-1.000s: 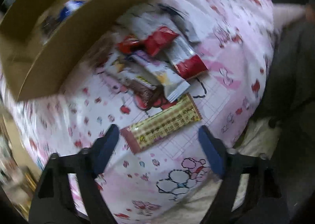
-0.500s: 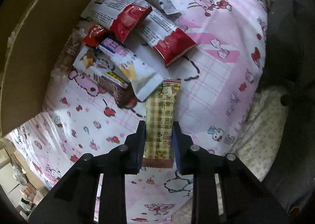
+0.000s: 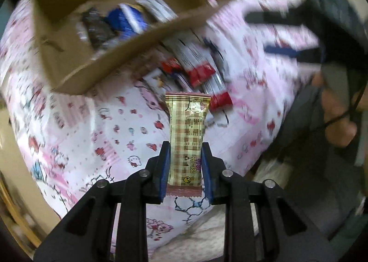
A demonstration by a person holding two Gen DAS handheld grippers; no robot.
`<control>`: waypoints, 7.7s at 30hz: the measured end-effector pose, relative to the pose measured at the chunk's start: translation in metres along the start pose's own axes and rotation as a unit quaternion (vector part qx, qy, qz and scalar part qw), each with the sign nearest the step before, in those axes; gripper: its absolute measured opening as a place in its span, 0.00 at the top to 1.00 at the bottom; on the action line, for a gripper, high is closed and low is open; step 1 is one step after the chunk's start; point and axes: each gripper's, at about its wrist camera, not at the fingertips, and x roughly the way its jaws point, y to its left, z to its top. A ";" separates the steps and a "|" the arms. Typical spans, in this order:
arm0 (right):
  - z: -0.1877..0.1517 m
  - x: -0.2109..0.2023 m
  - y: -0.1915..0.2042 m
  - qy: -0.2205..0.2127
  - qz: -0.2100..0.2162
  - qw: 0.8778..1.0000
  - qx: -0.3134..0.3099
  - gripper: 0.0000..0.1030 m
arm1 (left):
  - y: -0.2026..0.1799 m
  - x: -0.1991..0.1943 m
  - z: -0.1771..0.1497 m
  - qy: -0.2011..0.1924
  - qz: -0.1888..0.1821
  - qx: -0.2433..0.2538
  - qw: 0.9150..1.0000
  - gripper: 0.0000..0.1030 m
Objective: Organize snacks
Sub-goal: 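Carry the wafer bar toward the box while the right tool grasps a blue-and-white bar, then lower the wafer bar and blue-and-white bar into the box and open both tools, then move the right tool to the snacks and grasp a white red-ended bar, then hold the white bar while the left tool grasps a brown-and-white chocolate bar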
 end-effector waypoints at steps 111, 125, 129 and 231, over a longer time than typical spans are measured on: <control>0.086 0.028 0.066 -0.055 0.051 0.989 -0.128 0.84 | 0.100 -0.043 0.117 -0.262 0.094 -0.191 0.941 0.78; 0.082 0.039 0.069 -0.031 0.052 0.990 -0.124 0.80 | 0.097 -0.039 0.117 -0.267 0.094 -0.186 0.941 0.77; 0.084 0.040 0.071 -0.030 0.062 0.989 -0.127 0.80 | 0.096 -0.039 0.117 -0.267 0.089 -0.187 0.941 0.70; -0.021 0.032 0.008 0.047 -0.124 0.984 -0.122 0.69 | 0.042 0.062 0.033 -0.072 0.045 -0.198 0.977 0.64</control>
